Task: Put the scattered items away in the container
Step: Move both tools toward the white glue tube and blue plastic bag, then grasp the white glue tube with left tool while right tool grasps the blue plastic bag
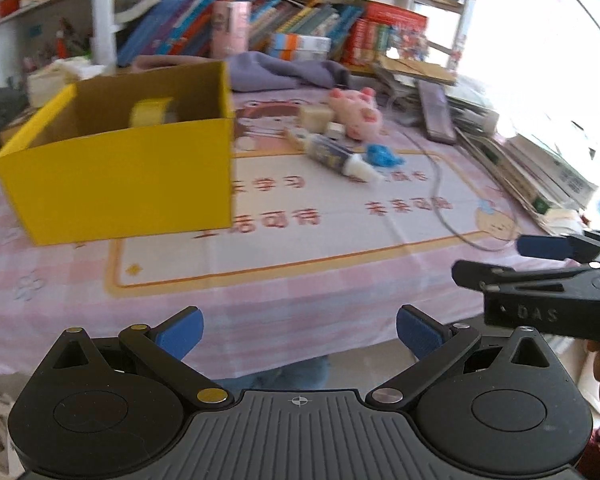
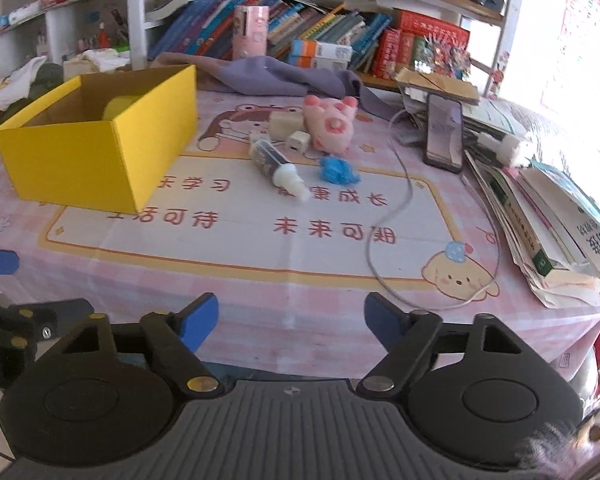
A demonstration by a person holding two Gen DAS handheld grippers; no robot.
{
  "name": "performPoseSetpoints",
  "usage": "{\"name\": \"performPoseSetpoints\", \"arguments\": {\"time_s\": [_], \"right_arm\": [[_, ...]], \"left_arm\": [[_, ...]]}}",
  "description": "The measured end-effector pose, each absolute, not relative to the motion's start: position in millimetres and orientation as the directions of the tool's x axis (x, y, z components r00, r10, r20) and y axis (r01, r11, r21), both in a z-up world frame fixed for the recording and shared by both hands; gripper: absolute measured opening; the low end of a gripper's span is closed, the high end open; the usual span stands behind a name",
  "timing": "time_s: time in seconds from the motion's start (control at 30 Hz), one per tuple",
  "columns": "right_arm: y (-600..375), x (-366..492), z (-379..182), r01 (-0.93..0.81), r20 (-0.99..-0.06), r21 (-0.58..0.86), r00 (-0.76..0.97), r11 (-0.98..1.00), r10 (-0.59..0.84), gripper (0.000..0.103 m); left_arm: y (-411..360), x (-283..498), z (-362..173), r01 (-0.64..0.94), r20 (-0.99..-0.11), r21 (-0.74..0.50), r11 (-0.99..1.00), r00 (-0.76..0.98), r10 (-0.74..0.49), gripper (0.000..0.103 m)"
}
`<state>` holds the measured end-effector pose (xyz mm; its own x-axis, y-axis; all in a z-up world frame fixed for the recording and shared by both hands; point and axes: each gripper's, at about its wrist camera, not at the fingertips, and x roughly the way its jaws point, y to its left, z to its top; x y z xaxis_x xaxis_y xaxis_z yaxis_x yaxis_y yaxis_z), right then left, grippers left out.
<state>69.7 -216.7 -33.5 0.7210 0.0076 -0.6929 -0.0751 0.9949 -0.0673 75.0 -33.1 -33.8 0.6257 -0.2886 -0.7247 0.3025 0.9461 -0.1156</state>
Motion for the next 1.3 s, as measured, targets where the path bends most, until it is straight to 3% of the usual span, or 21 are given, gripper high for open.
{"name": "performPoseSetpoints", "arguments": {"time_s": [0.33, 0.6, 1.2, 1.3], "right_arm": [[-243.7, 89.8, -37.3, -0.069, -0.702, -0.054, 0.712, 0.996, 0.011, 0.066], [-271.9, 124.8, -31.7, -0.082, -0.699, -0.054, 0.714, 0.995, 0.021, 0.053], [-316.7, 253.8, -35.4, -0.294, -0.715, -0.028, 0.674, 0.955, 0.187, 0.052], [-317.3, 270.7, -40.9, -0.338, -0.719, -0.02, 0.659, 0.941, 0.222, 0.052]], "left_arm": [[-69.1, 96.2, -36.7, 0.346, -0.731, -0.089, 0.934, 0.614, -0.297, 0.103], [-98.0, 124.7, -31.8, 0.336, -0.691, -0.097, 0.937, 0.654, -0.306, 0.103], [-134.1, 235.0, -28.9, 0.057, -0.71, -0.105, 0.993, 0.695, -0.115, 0.102], [-140.7, 252.4, -31.4, 0.032, -0.719, -0.104, 0.994, 0.688, -0.097, 0.097]]}}
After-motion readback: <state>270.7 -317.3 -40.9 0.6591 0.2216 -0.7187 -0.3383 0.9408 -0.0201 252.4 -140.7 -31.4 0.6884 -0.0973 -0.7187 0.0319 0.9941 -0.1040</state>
